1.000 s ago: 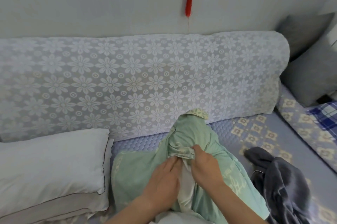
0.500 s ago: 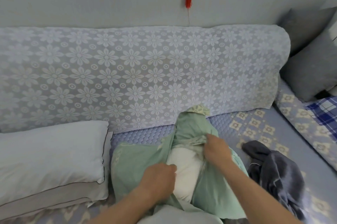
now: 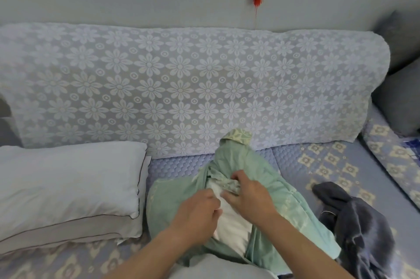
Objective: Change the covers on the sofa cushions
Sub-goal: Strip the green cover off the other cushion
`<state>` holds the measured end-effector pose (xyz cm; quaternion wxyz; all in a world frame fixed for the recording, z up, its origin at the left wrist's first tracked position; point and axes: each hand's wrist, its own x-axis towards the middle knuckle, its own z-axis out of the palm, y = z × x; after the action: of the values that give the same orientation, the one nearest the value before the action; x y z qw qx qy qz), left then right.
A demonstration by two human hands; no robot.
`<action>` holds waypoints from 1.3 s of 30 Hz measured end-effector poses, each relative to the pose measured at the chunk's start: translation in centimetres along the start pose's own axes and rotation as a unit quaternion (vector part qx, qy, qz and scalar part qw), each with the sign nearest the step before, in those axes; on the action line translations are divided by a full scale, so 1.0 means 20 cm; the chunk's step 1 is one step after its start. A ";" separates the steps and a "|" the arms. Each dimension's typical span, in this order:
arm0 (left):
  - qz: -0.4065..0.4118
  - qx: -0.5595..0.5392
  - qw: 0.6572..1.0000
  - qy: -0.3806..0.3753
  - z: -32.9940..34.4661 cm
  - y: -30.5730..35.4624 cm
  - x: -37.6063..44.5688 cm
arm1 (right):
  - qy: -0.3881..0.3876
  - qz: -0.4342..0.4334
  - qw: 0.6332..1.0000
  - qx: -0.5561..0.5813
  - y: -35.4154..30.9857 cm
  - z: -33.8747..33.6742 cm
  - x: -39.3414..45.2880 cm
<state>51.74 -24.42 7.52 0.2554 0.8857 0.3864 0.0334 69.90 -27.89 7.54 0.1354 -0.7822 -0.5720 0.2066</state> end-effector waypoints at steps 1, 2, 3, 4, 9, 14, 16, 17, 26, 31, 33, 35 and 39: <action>0.012 0.009 1.000 -0.018 0.00 -0.01 -0.01 | 0.016 -0.022 0.997 -0.070 0.02 -0.01 0.00; 0.028 0.019 0.999 -0.042 0.01 -0.03 -0.02 | 0.055 -0.059 0.988 -0.131 0.06 -0.03 0.02; 0.050 0.031 0.996 -0.071 0.02 -0.03 -0.02 | 0.108 -0.095 0.974 -0.177 0.10 -0.05 0.05; 0.078 0.046 0.991 -0.096 0.02 -0.02 -0.03 | 0.164 -0.117 0.957 -0.207 0.13 -0.08 0.08; 0.200 0.137 0.960 -0.142 0.05 0.12 0.02 | 0.202 -0.124 0.931 -0.279 0.14 -0.19 0.29; 0.228 0.133 0.952 -0.158 0.03 0.03 -0.03 | -0.070 0.029 0.964 -0.255 0.25 -0.22 0.49; 0.224 0.128 0.953 -0.159 0.03 -0.01 -0.07 | -0.144 0.105 0.976 -0.123 0.28 -0.24 0.52; 0.220 0.127 0.954 -0.159 0.03 -0.03 -0.09 | -0.124 0.119 0.983 -0.069 0.28 -0.23 0.53; 0.165 0.132 0.961 -0.177 0.04 -0.21 -0.13 | -0.035 -0.272 0.956 -0.099 -0.06 -0.11 0.43; 0.155 0.134 0.950 -0.236 0.06 -0.19 -0.16 | -0.138 0.125 0.982 0.015 -0.08 -0.06 0.46; 0.138 0.124 0.951 -0.249 0.05 -0.21 -0.15 | -0.199 0.231 0.951 0.045 -0.08 -0.07 0.46; 0.103 0.107 0.963 -0.225 0.02 -0.22 -0.14 | -0.227 0.272 0.930 0.096 -0.08 -0.11 0.46; -0.084 -0.144 0.986 0.009 -0.03 -0.18 -0.07 | -0.249 0.268 0.922 0.128 -0.10 -0.13 0.46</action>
<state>48.13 -23.14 6.43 0.3787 0.8036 0.4529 0.0755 71.87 -18.37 9.10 0.0268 -0.8054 -0.3253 0.4947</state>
